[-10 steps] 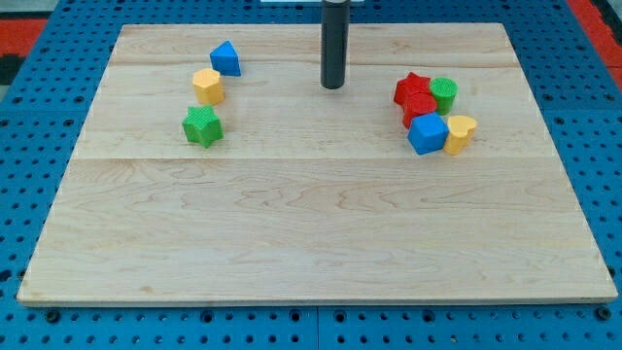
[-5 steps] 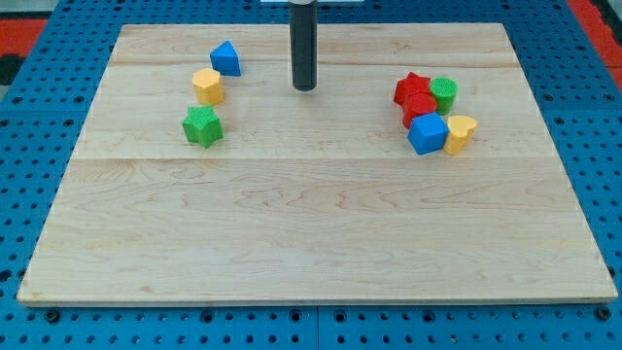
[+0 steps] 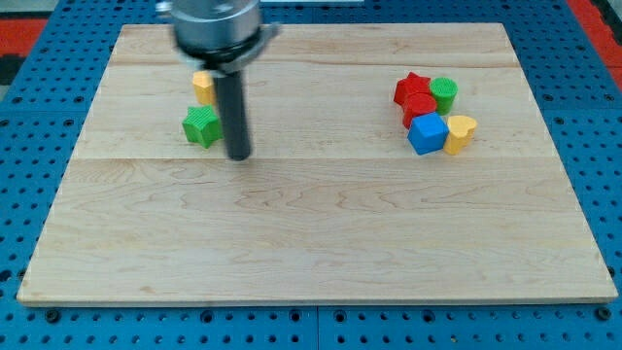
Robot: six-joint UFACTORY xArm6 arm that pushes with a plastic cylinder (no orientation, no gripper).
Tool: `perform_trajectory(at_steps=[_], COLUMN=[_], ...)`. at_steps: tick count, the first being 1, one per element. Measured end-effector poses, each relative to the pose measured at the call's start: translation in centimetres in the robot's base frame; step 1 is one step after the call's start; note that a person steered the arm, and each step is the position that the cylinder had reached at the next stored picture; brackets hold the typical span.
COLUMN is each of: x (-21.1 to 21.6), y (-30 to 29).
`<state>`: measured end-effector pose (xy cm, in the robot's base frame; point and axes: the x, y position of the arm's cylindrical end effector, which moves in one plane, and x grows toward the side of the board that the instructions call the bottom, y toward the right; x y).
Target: Drag the green star along with the yellow hexagon towards the top center
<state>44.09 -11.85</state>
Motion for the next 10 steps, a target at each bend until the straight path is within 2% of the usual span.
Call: perform_trajectory(at_steps=[1,2,3,4,5,6,7,9,10], x=[-5.8,-8.5,-6.6,-6.5,-10.0,-10.2,-12.1,-18.0,-21.1], y=[-1.7,-3.2,-3.5,-9.3,-8.5,-3.0,0.3,5.6,4.9])
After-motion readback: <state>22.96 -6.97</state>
